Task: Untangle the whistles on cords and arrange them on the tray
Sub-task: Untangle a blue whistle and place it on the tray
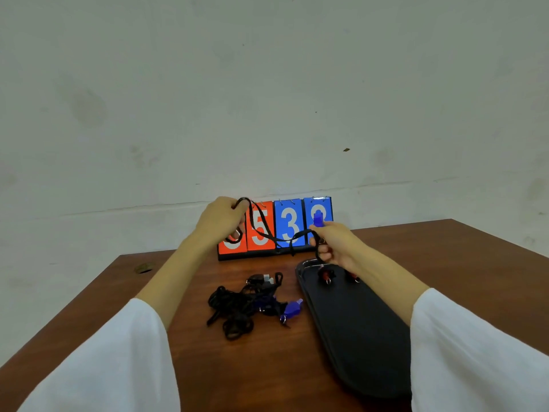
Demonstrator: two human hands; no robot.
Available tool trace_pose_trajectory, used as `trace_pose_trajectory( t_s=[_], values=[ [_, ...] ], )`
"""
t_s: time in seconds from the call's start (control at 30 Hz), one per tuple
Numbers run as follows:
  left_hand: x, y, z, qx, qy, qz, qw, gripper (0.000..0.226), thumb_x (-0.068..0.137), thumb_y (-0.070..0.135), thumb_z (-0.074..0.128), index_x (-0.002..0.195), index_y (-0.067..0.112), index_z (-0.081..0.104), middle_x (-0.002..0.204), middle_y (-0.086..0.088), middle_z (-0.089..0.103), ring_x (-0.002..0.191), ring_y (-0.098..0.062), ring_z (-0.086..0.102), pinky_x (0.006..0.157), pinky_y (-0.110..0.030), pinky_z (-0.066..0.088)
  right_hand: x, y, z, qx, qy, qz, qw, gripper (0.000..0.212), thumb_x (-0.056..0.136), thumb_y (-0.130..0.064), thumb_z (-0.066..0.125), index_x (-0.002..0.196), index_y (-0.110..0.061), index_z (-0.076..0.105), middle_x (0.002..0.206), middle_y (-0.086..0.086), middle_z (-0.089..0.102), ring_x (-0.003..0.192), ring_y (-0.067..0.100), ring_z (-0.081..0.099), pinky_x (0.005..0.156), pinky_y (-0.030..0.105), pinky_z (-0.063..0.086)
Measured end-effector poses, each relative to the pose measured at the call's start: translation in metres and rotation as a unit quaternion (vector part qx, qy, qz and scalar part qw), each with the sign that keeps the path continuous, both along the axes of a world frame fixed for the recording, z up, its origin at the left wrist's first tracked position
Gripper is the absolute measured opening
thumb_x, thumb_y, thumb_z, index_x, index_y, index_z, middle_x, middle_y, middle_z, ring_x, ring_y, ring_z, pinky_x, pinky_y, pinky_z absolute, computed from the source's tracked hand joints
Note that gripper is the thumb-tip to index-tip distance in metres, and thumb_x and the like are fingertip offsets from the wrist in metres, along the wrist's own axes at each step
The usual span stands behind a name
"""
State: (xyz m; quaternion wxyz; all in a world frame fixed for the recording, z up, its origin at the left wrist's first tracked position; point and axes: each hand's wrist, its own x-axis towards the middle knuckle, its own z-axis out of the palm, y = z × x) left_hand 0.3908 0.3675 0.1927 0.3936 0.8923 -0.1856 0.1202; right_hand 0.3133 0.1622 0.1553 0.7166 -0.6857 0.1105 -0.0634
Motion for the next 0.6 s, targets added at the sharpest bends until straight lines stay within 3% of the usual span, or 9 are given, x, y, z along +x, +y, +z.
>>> trace_pose_trajectory(
  t_s=[0.1,0.13,0.17,0.23,0.33,0.43,0.47,0.53,0.6],
  values=[
    [-0.004,0.001,-0.008,0.206,0.072,-0.028,0.975,0.01,0.09,0.018,0.054,0.088,0.01,0.06,0.099,-0.014,0.067,0.074,-0.019,0.059,0.07,-0.028,0.047,-0.004,0.005,0.002,-0.037,-0.028,0.006,0.999,0.026,0.095,-0.017,0.05,0.12,-0.012,0.043,0.076,0.007,0.062,0.048,0.01,0.049,0.045,0.02,0.043],
    [-0.011,-0.001,-0.012,0.272,0.1,-0.041,0.956,0.019,0.087,0.018,0.059,0.105,0.012,0.058,0.114,-0.012,0.061,0.091,-0.02,0.058,0.078,-0.028,0.046,-0.006,0.008,0.003,-0.055,-0.041,0.017,0.998,0.03,0.094,-0.017,0.053,0.121,-0.015,0.042,0.087,0.01,0.065,0.054,0.013,0.055,0.051,0.022,0.048],
    [-0.016,-0.004,-0.018,0.3,0.112,-0.067,0.945,0.046,0.085,0.019,0.062,0.129,0.014,0.047,0.13,-0.01,0.051,0.11,-0.021,0.053,0.086,-0.028,0.043,-0.007,0.01,0.003,-0.071,-0.056,0.035,0.995,0.036,0.092,-0.017,0.056,0.126,-0.014,0.042,0.099,0.013,0.065,0.061,0.015,0.061,0.057,0.024,0.053],
    [-0.032,-0.014,-0.026,0.23,0.129,-0.152,0.952,0.08,0.084,0.014,0.063,0.148,0.023,0.016,0.148,-0.005,0.034,0.127,-0.019,0.042,0.09,-0.025,0.041,-0.009,0.016,0.005,-0.091,-0.086,0.071,0.99,0.048,0.088,-0.016,0.062,0.132,-0.013,0.044,0.109,0.012,0.06,0.077,0.02,0.067,0.072,0.03,0.058],
    [-0.056,-0.033,-0.04,-0.013,0.197,-0.256,0.946,0.092,0.081,-0.002,0.059,0.148,0.031,0.006,0.137,-0.001,0.043,0.12,-0.014,0.045,0.092,-0.025,0.043,-0.012,0.023,0.005,-0.191,-0.121,0.052,0.973,0.048,0.083,-0.018,0.068,0.128,-0.016,0.052,0.101,0.006,0.062,0.096,0.022,0.064,0.091,0.037,0.051],
    [-0.058,-0.052,-0.064,-0.254,0.254,-0.261,0.896,0.081,0.081,-0.004,0.058,0.144,0.03,0.019,0.116,-0.009,0.062,0.109,-0.021,0.059,0.104,-0.038,0.042,-0.015,0.026,-0.002,-0.216,-0.137,0.01,0.967,0.045,0.079,-0.021,0.073,0.12,-0.019,0.056,0.1,0.003,0.067,0.093,0.015,0.064,0.071,0.022,0.053],
    [-0.059,-0.055,-0.071,-0.307,0.277,-0.248,0.876,0.072,0.084,-0.003,0.057,0.142,0.025,0.024,0.101,-0.011,0.067,0.097,-0.021,0.063,0.098,-0.038,0.047,-0.015,0.026,-0.006,-0.195,-0.14,-0.003,0.971,0.044,0.078,-0.021,0.073,0.118,-0.02,0.057,0.099,0.002,0.068,0.09,0.013,0.065,0.063,0.015,0.05],
    [-0.059,-0.055,-0.083,-0.335,0.324,-0.229,0.854,0.05,0.091,0.001,0.05,0.136,0.014,0.034,0.071,-0.007,0.061,0.063,-0.016,0.058,0.063,-0.028,0.051,-0.014,0.023,-0.016,-0.158,-0.143,-0.046,0.976,0.042,0.078,-0.022,0.073,0.117,-0.017,0.057,0.099,0.003,0.069,0.09,0.013,0.065,0.06,0.012,0.046],
    [-0.057,-0.049,-0.096,-0.27,0.329,-0.218,0.878,0.031,0.095,0.009,0.047,0.126,0.01,0.049,0.061,-0.001,0.051,0.046,-0.01,0.039,0.044,-0.023,0.032,-0.013,0.019,-0.027,-0.107,-0.147,-0.083,0.98,0.039,0.079,-0.019,0.072,0.115,-0.015,0.057,0.091,0.004,0.071,0.083,0.012,0.067,0.062,0.014,0.049]
  ],
)
